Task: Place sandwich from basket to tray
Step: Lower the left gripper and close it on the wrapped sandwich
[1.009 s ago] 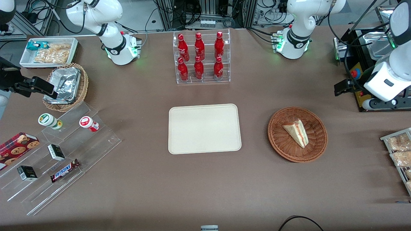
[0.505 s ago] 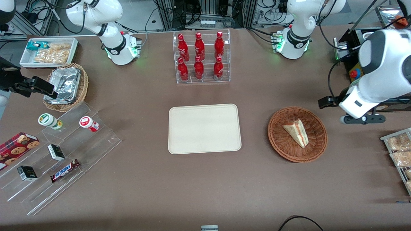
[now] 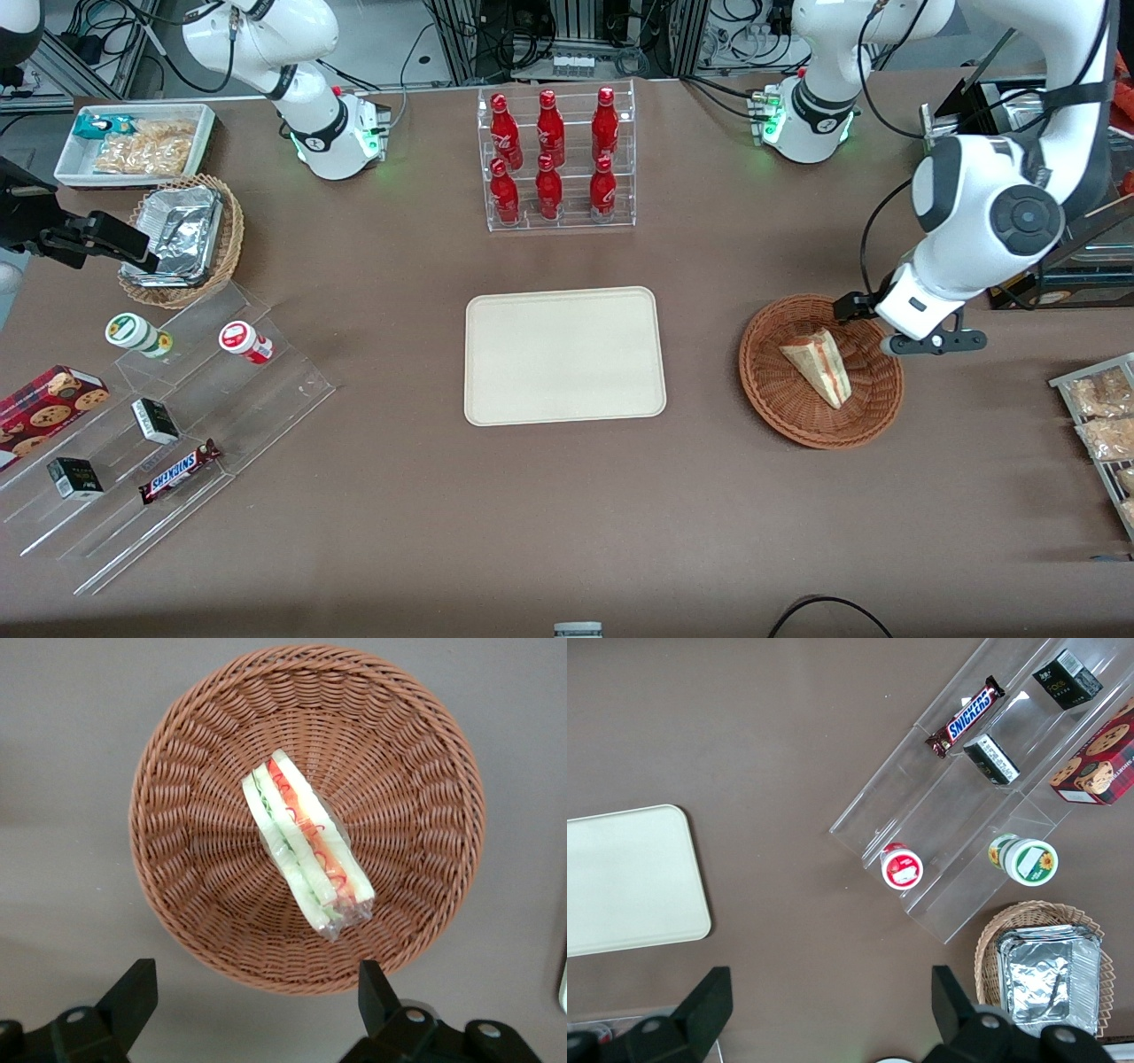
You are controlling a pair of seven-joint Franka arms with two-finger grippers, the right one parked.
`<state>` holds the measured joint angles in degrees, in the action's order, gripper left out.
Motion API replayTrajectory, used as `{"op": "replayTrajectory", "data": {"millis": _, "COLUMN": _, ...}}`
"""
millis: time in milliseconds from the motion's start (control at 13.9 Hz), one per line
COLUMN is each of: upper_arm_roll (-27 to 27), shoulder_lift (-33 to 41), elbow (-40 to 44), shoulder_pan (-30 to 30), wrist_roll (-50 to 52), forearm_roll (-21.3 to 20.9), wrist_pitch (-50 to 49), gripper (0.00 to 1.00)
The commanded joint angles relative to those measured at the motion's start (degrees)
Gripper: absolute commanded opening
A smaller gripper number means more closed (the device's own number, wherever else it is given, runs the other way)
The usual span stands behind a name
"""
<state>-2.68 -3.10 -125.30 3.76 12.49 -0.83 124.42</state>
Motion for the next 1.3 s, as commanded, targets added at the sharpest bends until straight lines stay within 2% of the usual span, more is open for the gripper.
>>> {"op": "replayTrajectory", "data": {"millis": 0, "upper_arm_roll": 0.4, "shoulder_lift": -0.4, "elbow": -2.1, "shoulder_pan": 2.6, "wrist_roll": 10.8, "forearm_roll": 0.3, "wrist_pitch": 3.1, "gripper": 1.0}}
{"op": "replayTrajectory", "data": {"millis": 216, "upper_arm_roll": 0.4, "shoulder_lift": -3.1, "elbow": -2.1, "shoulder_pan": 3.9, "wrist_roll": 23.9, "forearm_roll": 0.3, "wrist_pitch": 5.8, "gripper": 1.0}}
{"op": "replayTrajectory", "data": {"millis": 577, "upper_arm_roll": 0.4, "shoulder_lift": -7.7, "elbow": -2.0, "shoulder_pan": 4.1, "wrist_roll": 38.9, "forearm_roll": 0.3, "wrist_pitch": 12.1, "gripper": 1.0}}
{"op": "replayTrajectory", "data": {"millis": 1009, "upper_arm_roll": 0.5, "shoulder_lift": -10.9, "elbow": -1.7, "shoulder_pan": 3.8, "wrist_roll": 39.8, "forearm_roll": 0.3, "wrist_pitch": 13.5, "gripper": 0.99}}
{"op": "replayTrajectory", "data": {"millis": 1081, "upper_arm_roll": 0.5, "shoulder_lift": -11.6, "elbow": -1.5, "shoulder_pan": 3.9, "wrist_roll": 39.8, "forearm_roll": 0.3, "wrist_pitch": 13.4, "gripper": 0.93}}
{"op": "replayTrajectory", "data": {"millis": 1153, "upper_arm_roll": 0.5, "shoulder_lift": -11.8, "elbow": -1.4, "shoulder_pan": 3.9, "wrist_roll": 40.7, "forearm_roll": 0.4, "wrist_pitch": 13.4, "gripper": 0.78}}
{"op": "replayTrajectory", "data": {"millis": 1225, "upper_arm_roll": 0.5, "shoulder_lift": -12.2, "elbow": -0.6, "shoulder_pan": 3.9, "wrist_roll": 42.0, "forearm_roll": 0.6, "wrist_pitch": 13.0, "gripper": 0.52}}
